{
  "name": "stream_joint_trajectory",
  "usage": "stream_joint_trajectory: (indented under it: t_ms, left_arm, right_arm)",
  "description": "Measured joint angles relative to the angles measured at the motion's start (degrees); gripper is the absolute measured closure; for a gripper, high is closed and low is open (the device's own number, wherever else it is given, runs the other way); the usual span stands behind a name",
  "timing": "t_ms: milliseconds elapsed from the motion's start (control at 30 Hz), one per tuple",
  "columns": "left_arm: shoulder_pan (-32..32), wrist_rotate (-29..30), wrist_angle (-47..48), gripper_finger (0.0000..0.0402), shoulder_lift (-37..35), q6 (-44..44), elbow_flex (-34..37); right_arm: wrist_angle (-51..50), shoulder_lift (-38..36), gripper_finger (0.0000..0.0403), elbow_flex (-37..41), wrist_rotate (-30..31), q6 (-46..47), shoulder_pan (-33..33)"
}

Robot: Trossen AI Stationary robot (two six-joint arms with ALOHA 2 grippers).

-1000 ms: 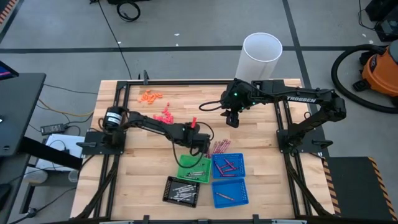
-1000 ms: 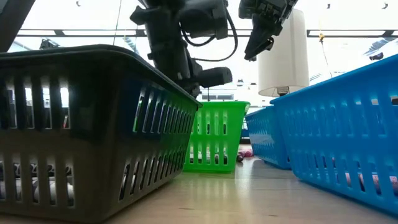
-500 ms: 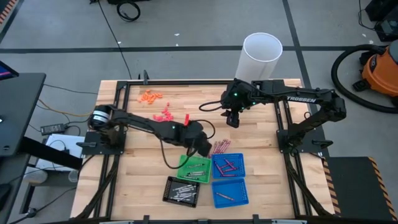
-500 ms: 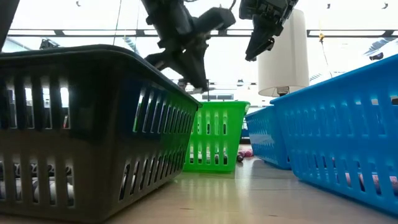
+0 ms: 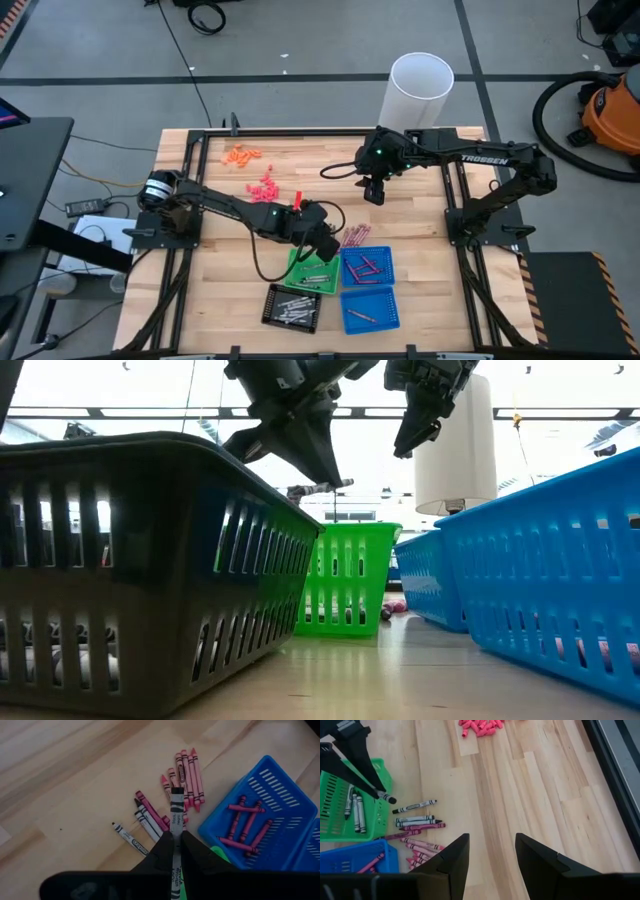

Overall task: Sort crayons
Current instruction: Put the black crayon into the green bin

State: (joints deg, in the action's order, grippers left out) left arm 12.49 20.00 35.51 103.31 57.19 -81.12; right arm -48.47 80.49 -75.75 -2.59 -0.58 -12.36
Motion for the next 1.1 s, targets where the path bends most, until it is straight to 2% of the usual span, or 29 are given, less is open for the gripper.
stream_joint_trajectory:
  t_ms: [233,667,900,1100]
  left_arm:
    - [0.51,0.09,-0.15,0.0385,-0.02,-0.01,0.00]
    - [4.33,-4.14,-0.98,0.0385,-0.31,-3.26,-0.02]
    - [5.53,-5.94,3.02,0.0385,-0.42,-3.38,-0.02]
    - [5.49,-5.93,4.91,0.0385,-3.25,-4.54,-0.02]
  right_arm:
    - [0.02,0.00,0.0235,0.00,0.00,0.37,0.00]
    - [0.00,0.00,0.0235,0.00,-0.03,0.11,0.00]
    - [-0.02,0.00,0.0235,0.00,-0.45,-0.04,0.07]
    - [-0.09,0.00,0.0235,0.00,-0.46,-0.54,0.07]
